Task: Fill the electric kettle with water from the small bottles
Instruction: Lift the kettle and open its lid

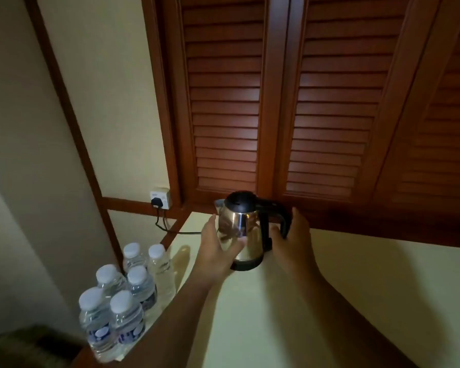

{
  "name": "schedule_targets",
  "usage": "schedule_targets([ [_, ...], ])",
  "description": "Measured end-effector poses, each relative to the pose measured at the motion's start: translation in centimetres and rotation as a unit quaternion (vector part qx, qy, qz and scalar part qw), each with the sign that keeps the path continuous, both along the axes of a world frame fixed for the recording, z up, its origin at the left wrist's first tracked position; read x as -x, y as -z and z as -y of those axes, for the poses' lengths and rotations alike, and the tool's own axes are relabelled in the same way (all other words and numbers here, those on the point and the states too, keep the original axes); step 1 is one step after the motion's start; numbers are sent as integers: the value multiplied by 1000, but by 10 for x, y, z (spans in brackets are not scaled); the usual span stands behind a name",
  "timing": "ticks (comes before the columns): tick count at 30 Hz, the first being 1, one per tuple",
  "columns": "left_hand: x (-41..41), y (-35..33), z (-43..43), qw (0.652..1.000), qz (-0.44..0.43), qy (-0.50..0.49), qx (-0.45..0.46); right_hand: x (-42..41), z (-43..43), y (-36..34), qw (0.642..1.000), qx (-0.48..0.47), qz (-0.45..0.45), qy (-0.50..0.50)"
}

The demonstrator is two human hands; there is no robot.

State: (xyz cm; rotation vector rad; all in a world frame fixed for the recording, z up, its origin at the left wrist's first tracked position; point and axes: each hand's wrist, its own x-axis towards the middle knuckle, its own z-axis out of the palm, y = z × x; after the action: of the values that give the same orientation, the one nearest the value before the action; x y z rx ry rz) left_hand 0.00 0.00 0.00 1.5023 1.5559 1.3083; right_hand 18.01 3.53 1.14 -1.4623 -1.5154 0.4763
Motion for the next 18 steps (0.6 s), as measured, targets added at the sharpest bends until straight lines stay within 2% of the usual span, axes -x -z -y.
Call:
schedule_targets([
  [4,7,21,-29,995,79,41,53,7,-19,11,999,24,-42,6],
  [6,6,30,-41,992,113,44,45,9,-26,17,998,35,-45,23],
  [14,10,50,-58,994,101,28,-14,-1,-34,19,998,1,7,58],
  [18,8,39,-54,993,110,34,-28,-5,-29,12,999,-11,-7,52],
])
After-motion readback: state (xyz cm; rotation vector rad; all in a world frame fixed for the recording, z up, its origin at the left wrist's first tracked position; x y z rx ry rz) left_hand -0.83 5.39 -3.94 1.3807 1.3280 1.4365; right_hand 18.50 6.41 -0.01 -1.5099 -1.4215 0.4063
